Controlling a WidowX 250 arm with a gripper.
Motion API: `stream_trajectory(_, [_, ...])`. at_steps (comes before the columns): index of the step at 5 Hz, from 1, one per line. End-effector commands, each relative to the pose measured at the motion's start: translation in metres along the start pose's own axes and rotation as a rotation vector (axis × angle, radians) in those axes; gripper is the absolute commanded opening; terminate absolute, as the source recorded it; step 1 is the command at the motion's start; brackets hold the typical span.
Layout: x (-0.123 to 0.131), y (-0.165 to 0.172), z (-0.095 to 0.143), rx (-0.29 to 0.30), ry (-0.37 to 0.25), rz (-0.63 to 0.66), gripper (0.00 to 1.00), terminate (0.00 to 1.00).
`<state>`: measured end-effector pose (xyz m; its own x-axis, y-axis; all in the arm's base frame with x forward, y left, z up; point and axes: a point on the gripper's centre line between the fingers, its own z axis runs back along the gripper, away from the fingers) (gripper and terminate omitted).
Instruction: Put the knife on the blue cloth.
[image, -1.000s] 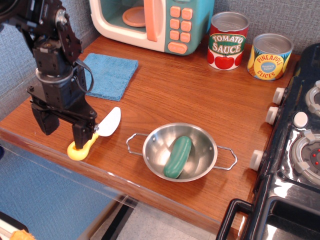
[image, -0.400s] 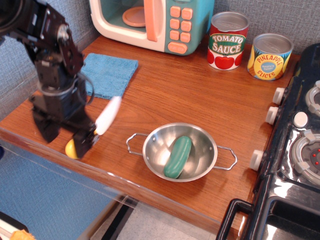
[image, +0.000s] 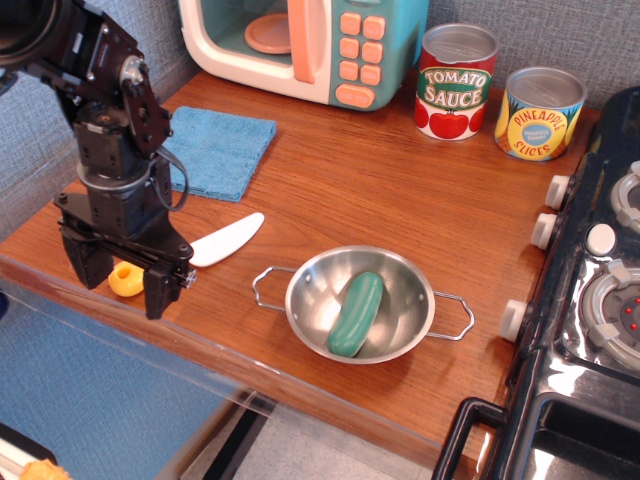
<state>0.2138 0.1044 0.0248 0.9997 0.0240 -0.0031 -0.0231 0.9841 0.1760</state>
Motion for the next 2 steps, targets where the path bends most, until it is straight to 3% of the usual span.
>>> stream_trajectory(1, [0.009, 0.007, -0.006, 0.015, -0.018, -0.019, 1.00, 0.00])
stream_trajectory(2, [0.024, 0.019, -0.014, 0.001, -0.041, -0.050, 1.00, 0.00])
